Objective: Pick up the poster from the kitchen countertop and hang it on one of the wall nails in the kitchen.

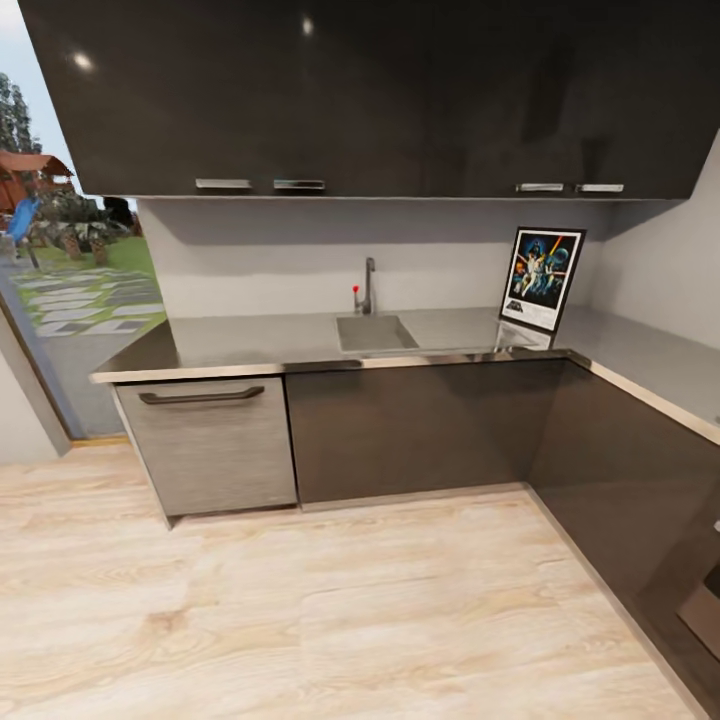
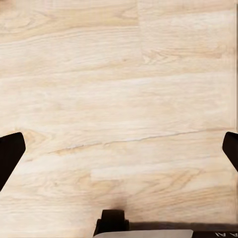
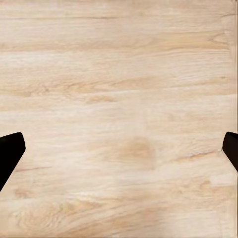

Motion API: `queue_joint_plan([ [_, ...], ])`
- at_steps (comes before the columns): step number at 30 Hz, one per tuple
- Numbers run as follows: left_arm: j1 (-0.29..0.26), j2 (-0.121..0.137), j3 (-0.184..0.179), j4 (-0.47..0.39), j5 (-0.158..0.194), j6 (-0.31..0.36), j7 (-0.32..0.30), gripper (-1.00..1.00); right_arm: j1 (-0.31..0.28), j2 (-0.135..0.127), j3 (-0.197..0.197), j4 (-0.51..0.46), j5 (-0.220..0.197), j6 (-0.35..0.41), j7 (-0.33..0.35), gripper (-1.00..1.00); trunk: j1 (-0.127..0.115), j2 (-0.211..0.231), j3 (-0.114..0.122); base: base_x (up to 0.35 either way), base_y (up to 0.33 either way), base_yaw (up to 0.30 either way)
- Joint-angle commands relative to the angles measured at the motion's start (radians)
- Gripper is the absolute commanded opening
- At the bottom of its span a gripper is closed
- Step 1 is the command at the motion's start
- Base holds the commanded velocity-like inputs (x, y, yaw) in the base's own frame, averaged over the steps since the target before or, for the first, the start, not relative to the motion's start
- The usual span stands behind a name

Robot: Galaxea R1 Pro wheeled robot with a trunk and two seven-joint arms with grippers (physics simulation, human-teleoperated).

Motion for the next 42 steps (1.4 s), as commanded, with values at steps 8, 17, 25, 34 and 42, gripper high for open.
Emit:
queue_joint_plan([
  [8, 0.0, 0.0, 0.001, -0.001, 0.0, -0.001, 0.0, 1.0, -0.001, 0.0, 0.001, 0.001, 0.002, -0.003, 0.0, 1.0, 0.001, 0.0, -0.001, 0.315, -0.171, 0.0],
  [17, 0.0, 0.0, 0.001, 0.0, 0.0, -0.001, 0.0, 1.0, -0.001, 0.0, 0.001, 0.001, 0.001, -0.003, 0.0, 1.0, 0.001, 0.0, -0.001, 0.315, -0.146, 0.0],
  [25, 0.0, 0.0, 0.001, 0.0, 0.0, -0.001, 0.0, 1.0, -0.001, 0.0, 0.001, 0.001, 0.001, -0.003, 0.0, 1.0, 0.001, 0.0, -0.001, 0.318, -0.109, -0.002],
  [34, 0.0, 0.001, 0.002, -0.001, 0.0, -0.002, 0.0, 1.0, -0.001, 0.0, 0.001, 0.001, 0.0, -0.003, 0.0, 1.0, 0.001, 0.0, 0.004, 0.245, -0.021, -0.181],
  [42, 0.0, 0.001, 0.004, -0.002, 0.0, -0.003, 0.0, 1.0, -0.001, 0.0, 0.001, 0.001, 0.0, -0.004, 0.0, 1.0, 0.001, 0.0, 0.011, 0.021, -0.001, -0.266],
])
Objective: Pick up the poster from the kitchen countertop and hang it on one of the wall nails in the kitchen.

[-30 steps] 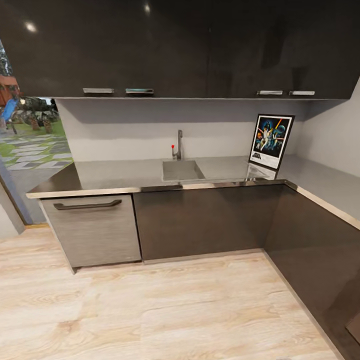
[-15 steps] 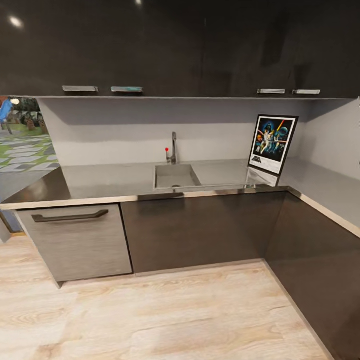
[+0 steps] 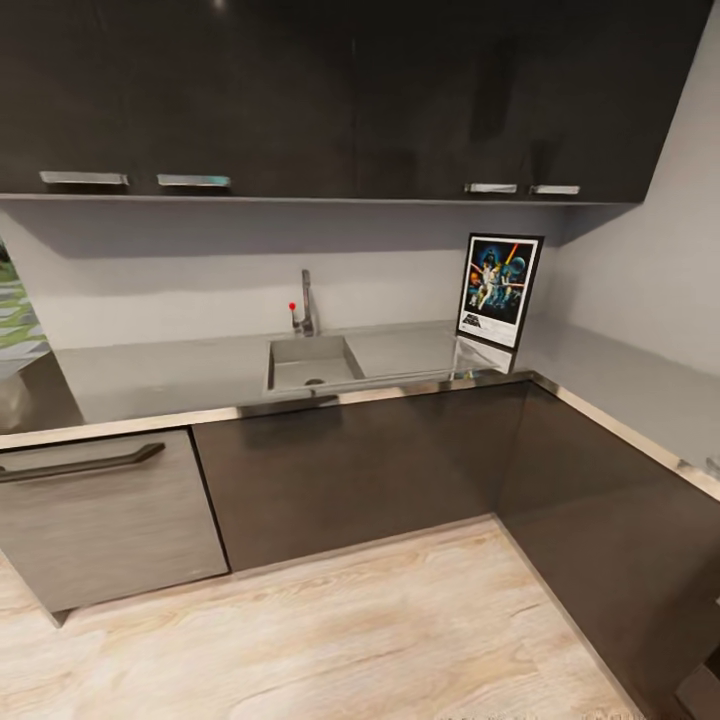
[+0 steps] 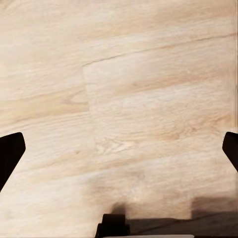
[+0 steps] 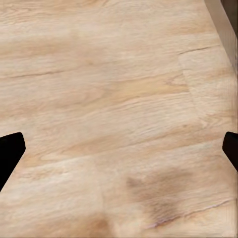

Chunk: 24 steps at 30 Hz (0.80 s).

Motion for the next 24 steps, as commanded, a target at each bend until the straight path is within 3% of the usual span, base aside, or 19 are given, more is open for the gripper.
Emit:
queue_joint_plan([
  [1, 0.0, 0.0, 0.001, -0.001, 0.0, -0.002, 0.0, 1.0, -0.001, 0.0, 0.001, 0.001, 0.001, -0.003, 0.0, 1.0, 0.0, 0.0, 0.0, 0.004, 0.0, -0.269],
  [18, 0.0, 0.0, 0.001, -0.003, 0.0, -0.002, 0.0, 1.0, -0.001, 0.0, 0.001, 0.001, 0.001, -0.003, 0.0, 1.0, 0.0, 0.0, 0.015, 0.003, 0.0, -0.27],
  [24, 0.0, 0.0, 0.001, -0.004, 0.0, -0.002, 0.0, 1.0, -0.001, 0.0, 0.001, 0.001, 0.001, -0.003, 0.0, 1.0, 0.0, 0.0, 0.019, 0.166, 0.0, -0.243],
])
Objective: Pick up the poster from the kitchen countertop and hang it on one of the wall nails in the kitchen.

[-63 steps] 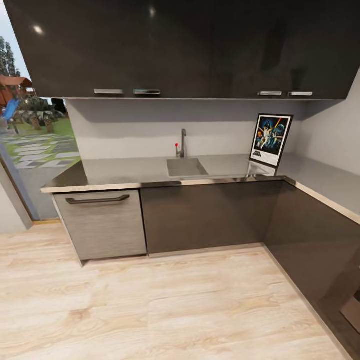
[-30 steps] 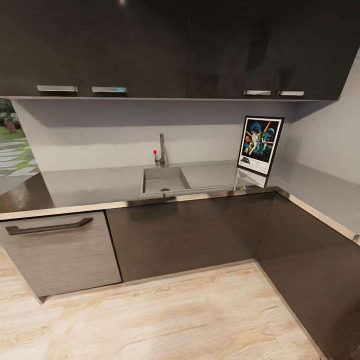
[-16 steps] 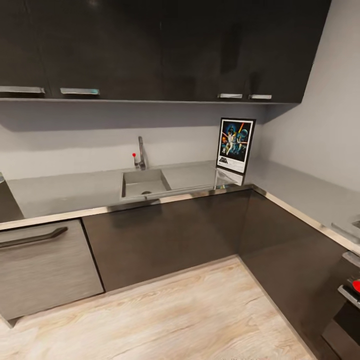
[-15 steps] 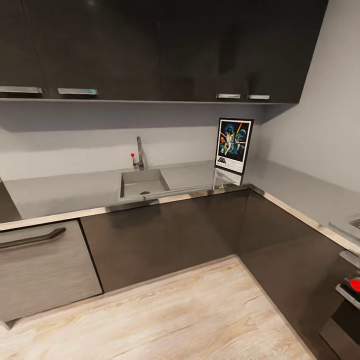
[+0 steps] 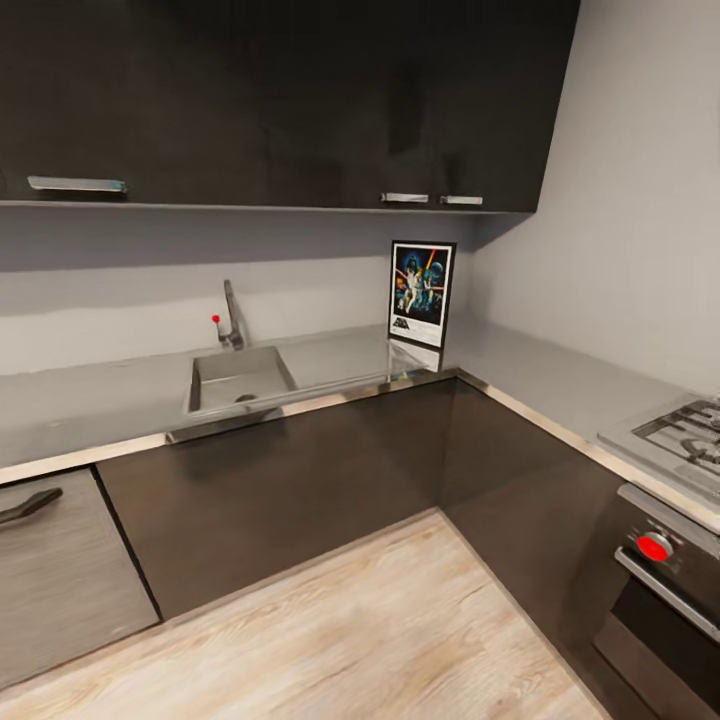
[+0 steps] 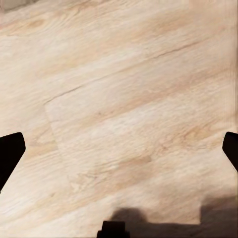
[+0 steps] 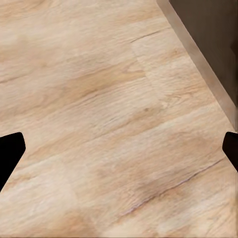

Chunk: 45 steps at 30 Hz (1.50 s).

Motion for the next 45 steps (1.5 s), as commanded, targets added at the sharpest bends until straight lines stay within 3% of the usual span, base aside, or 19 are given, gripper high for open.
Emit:
queue_joint_plan([
  [1, 0.0, 0.0, 0.001, -0.002, 0.0, -0.002, 0.0, 1.0, -0.001, 0.0, 0.001, 0.001, 0.001, -0.003, 0.0, 1.0, 0.0, 0.0, 0.0, 0.286, 0.0, -0.112],
  [35, 0.0, 0.0, 0.0, 0.004, 0.0, -0.003, -0.001, 1.0, -0.001, -0.002, -0.001, 0.001, 0.001, -0.009, 0.0, 1.0, 0.0, 0.0, 0.006, 0.324, 0.0, -0.119],
  [42, 0.0, -0.004, -0.011, -0.004, 0.001, -0.099, -0.004, 1.0, -0.001, -0.001, 0.0, 0.001, 0.001, -0.026, 0.001, 1.0, 0.0, 0.0, 0.006, 0.056, 0.0, -0.002],
  [45, 0.0, -0.014, -0.016, -0.149, 0.001, -0.127, -0.007, 1.0, -0.001, -0.001, -0.005, 0.0, 0.0, -0.03, 0.001, 1.0, 0.0, 0.0, 0.006, 0.007, 0.0, 0.0],
])
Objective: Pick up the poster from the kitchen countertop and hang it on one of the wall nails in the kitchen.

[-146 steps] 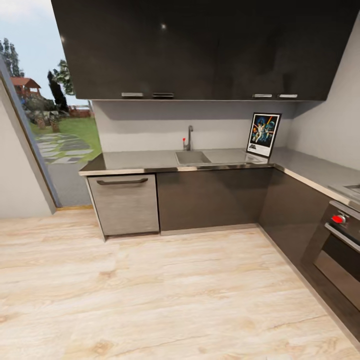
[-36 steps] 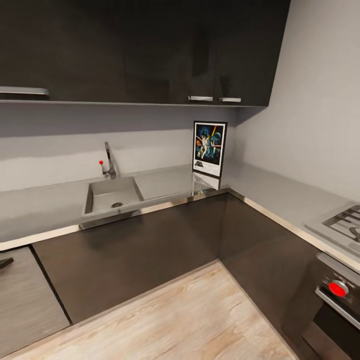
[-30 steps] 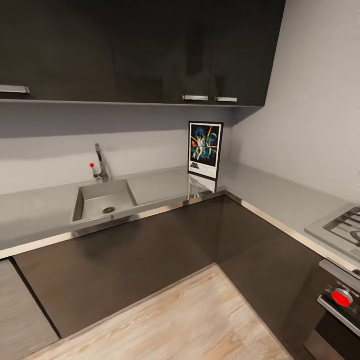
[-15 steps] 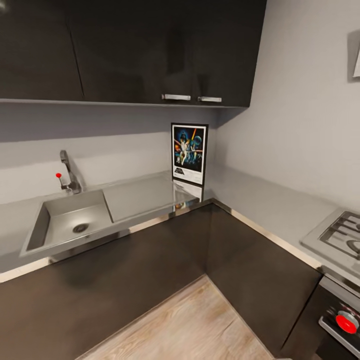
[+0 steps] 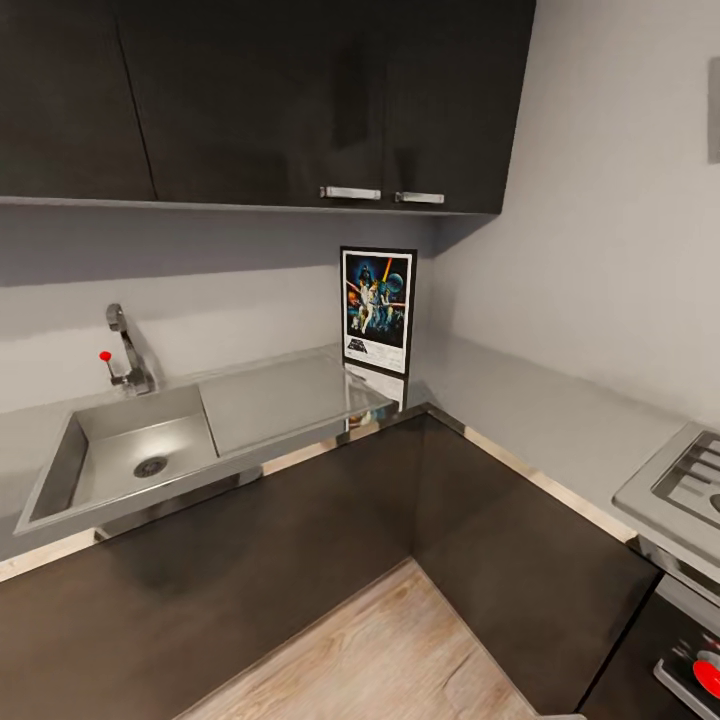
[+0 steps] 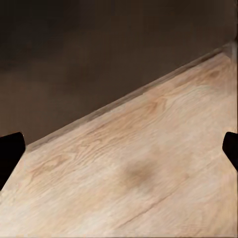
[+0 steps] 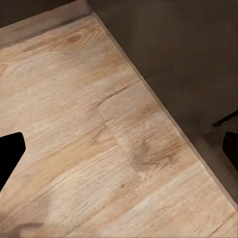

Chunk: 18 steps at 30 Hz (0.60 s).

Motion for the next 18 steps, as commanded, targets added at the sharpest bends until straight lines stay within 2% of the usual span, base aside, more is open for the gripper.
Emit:
queue_joint_plan([
  [1, 0.0, -0.062, -0.015, -0.398, 0.0, 0.229, -0.01, 1.0, 0.0, -0.001, -0.002, 0.0, 0.001, -0.006, 0.0, 1.0, 0.0, 0.0, -0.001, 0.0, 0.0, 0.0],
  [3, -0.031, -0.111, -0.034, -0.501, -0.001, 0.362, -0.031, 1.0, 0.0, -0.001, -0.002, 0.0, 0.0, -0.027, 0.0, 1.0, 0.0, 0.0, -0.001, 0.0, 0.0, 0.0],
  [4, -0.226, -0.166, -0.07, -0.558, -0.003, 0.508, -0.043, 1.0, 0.0, -0.001, -0.002, -0.001, -0.004, -0.099, -0.001, 1.0, 0.0, 0.0, -0.001, 0.0, 0.0, 0.0],
  [5, -0.29, -0.166, -0.085, -0.552, -0.002, 0.554, -0.044, 1.0, 0.0, -0.001, -0.002, -0.002, -0.006, -0.109, -0.001, 1.0, 0.0, 0.0, -0.001, 0.0, 0.0, 0.0],
  [6, -0.323, -0.166, -0.092, -0.546, -0.002, 0.576, -0.043, 1.0, 0.0, -0.001, -0.002, -0.003, -0.007, -0.113, -0.001, 1.0, 0.0, 0.0, -0.001, 0.0, 0.0, 0.0],
  [7, -0.391, -0.166, -0.103, -0.529, -0.002, 0.611, -0.042, 1.0, 0.0, 0.0, -0.002, -0.003, -0.007, -0.118, -0.001, 1.0, 0.0, 0.0, -0.001, 0.0, 0.0, 0.0],
  [8, -0.427, -0.166, -0.107, -0.517, -0.001, 0.624, -0.042, 1.0, 0.0, 0.0, -0.002, -0.002, -0.007, -0.12, -0.001, 1.0, 0.0, 0.0, -0.001, 0.0, 0.0, 0.0],
  [9, -0.502, -0.166, -0.112, -0.484, -0.001, 0.643, -0.041, 1.0, 0.0, 0.0, -0.002, -0.002, -0.007, -0.125, -0.001, 1.0, 0.0, 0.0, -0.001, 0.0, 0.0, 0.0],
  [11, -0.577, -0.166, -0.116, -0.443, 0.0, 0.655, -0.04, 1.0, 0.0, 0.0, -0.002, 0.0, -0.007, -0.135, -0.002, 1.0, 0.0, 0.0, -0.001, 0.0, 0.0, 0.0],
  [13, -0.723, -0.166, -0.119, -0.334, 0.001, 0.668, -0.04, 1.0, 0.001, -0.001, -0.003, 0.002, -0.007, -0.18, -0.006, 1.0, 0.0, 0.0, -0.001, 0.0, 0.0, 0.0],
  [14, -0.758, -0.166, -0.119, -0.305, 0.002, 0.67, -0.039, 1.0, 0.001, -0.001, -0.003, 0.003, -0.007, -0.193, -0.011, 1.0, 0.0, 0.0, -0.001, 0.0, 0.0, 0.0],
  [15, -0.829, -0.166, -0.12, -0.25, 0.004, 0.672, -0.039, 1.0, 0.001, 0.001, -0.003, 0.003, -0.008, -0.218, -0.031, 1.0, 0.0, 0.0, -0.001, 0.0, 0.0, 0.0],
  [17, -0.895, -0.166, -0.12, -0.194, 0.01, 0.673, -0.038, 1.0, 0.002, 0.002, -0.003, 0.002, -0.009, -0.234, -0.062, 1.0, 0.0, 0.0, -0.001, 0.0, 0.0, 0.0],
  [18, -0.955, -0.166, -0.12, -0.138, 0.021, 0.674, -0.037, 1.0, 0.002, 0.003, -0.002, 0.001, -0.009, -0.244, -0.097, 1.0, 0.0, 0.0, -0.001, 0.0, 0.0, 0.0],
])
